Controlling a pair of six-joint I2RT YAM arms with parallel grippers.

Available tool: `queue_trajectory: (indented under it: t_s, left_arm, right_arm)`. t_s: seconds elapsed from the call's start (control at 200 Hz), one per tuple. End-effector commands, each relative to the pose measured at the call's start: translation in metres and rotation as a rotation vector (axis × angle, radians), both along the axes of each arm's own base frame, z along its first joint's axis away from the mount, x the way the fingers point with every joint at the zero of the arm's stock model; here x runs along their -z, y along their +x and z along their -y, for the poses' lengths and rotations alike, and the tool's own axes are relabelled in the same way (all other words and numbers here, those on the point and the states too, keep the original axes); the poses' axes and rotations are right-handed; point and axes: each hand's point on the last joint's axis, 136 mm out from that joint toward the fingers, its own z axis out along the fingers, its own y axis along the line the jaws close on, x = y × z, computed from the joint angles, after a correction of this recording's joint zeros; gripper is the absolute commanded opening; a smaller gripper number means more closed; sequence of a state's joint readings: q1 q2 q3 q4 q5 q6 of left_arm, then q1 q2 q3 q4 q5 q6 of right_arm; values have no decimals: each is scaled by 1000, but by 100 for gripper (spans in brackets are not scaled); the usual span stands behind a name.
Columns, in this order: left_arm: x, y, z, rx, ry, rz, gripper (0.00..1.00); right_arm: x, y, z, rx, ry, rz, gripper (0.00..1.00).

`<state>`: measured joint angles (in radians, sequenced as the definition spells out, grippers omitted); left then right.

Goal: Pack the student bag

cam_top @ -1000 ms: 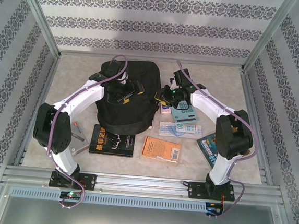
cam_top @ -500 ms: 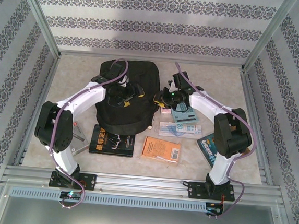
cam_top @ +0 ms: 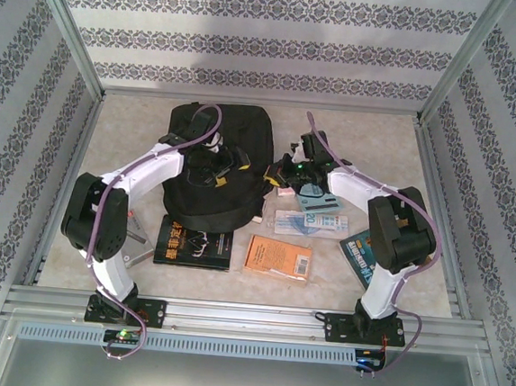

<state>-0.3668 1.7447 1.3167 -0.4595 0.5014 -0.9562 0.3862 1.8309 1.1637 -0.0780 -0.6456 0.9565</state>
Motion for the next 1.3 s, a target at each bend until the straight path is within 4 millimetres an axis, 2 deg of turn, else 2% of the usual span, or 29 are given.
queue_trajectory:
  t_s: [0.0, 0.14, 0.495, 0.69, 0.979, 1.299]
  left_arm:
    - [3, 4, 13, 0, -68, -9, 75]
    - [9, 10, 21, -8, -114, -22, 71]
    - [9, 24, 36, -10, -209, -9, 60]
    - [13, 29, 39, -20, -226, -13, 51]
    - [14, 32, 43, -26, -244, -12, 32]
    - [9, 29, 49, -14, -262, -9, 27]
  right_arm:
    - [-40, 5, -7, 3, 144, 85, 0]
    - [-44, 2, -11, 8, 215, 98, 0]
    - [-42, -7, -12, -3, 225, 109, 0]
    - [-41, -8, -13, -7, 222, 112, 0]
    - [-36, -10, -12, -1, 213, 107, 0]
    - [-29, -8, -12, 11, 200, 94, 0]
